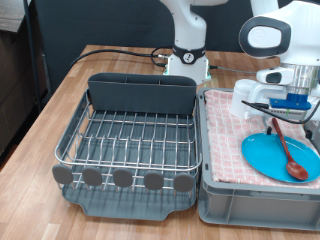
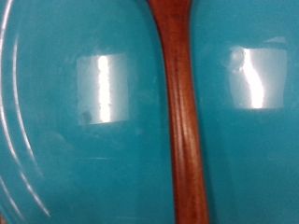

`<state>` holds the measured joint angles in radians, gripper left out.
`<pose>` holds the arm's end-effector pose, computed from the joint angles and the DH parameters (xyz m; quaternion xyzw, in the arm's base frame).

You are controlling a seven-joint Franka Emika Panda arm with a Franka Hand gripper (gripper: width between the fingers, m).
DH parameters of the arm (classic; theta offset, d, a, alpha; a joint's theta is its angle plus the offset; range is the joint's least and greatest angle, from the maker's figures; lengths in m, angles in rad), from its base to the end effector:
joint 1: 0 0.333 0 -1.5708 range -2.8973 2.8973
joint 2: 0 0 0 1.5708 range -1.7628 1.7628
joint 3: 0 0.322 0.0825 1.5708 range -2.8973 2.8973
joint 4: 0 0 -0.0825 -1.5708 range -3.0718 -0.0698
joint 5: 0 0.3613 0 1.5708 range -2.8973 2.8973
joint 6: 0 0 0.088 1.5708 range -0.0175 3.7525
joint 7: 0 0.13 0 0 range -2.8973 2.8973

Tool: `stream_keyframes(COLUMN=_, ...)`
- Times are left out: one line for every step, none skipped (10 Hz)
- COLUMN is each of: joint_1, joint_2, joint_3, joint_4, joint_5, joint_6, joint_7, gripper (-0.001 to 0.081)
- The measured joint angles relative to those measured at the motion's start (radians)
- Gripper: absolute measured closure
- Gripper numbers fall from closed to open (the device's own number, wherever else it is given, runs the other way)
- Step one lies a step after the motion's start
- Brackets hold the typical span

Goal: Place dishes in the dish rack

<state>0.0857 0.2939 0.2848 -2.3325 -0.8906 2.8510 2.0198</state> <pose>0.4738 0.2253 0.2370 -0.8971 0.4027 -0.1703 0.0633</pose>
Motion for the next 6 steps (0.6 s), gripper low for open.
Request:
stream_keyframes(joint_1=0.003, joint_2=0.006, joint_3=-0.006, joint_4=0.000, joint_5=-0.018, joint_6=0.006, joint_7=0.016, gripper=0.0004)
stream_keyframes(joint_1=0.007, joint_2=0.013, joint_3=-0.014, joint_4=0.000, joint_5=-0.037, joint_6=0.013, joint_7=0.031, gripper=0.0004)
stream_keyframes(joint_1=0.012, joint_2=0.018, joint_3=-0.022, joint_4=0.000, joint_5=-0.058, joint_6=0.018, joint_7=0.047, gripper=0.0004)
stream_keyframes(joint_1=0.014, joint_2=0.022, joint_3=-0.028, joint_4=0.001, joint_5=-0.078, joint_6=0.024, joint_7=0.063, gripper=0.0004)
stream_keyframes(joint_1=0.017, joint_2=0.025, joint_3=-0.034, joint_4=0.001, joint_5=-0.095, joint_6=0.029, joint_7=0.076, gripper=0.0004)
stream_keyframes(joint_1=0.017, joint_2=0.028, joint_3=-0.039, joint_4=0.002, joint_5=-0.105, joint_6=0.033, joint_7=0.085, gripper=0.0004)
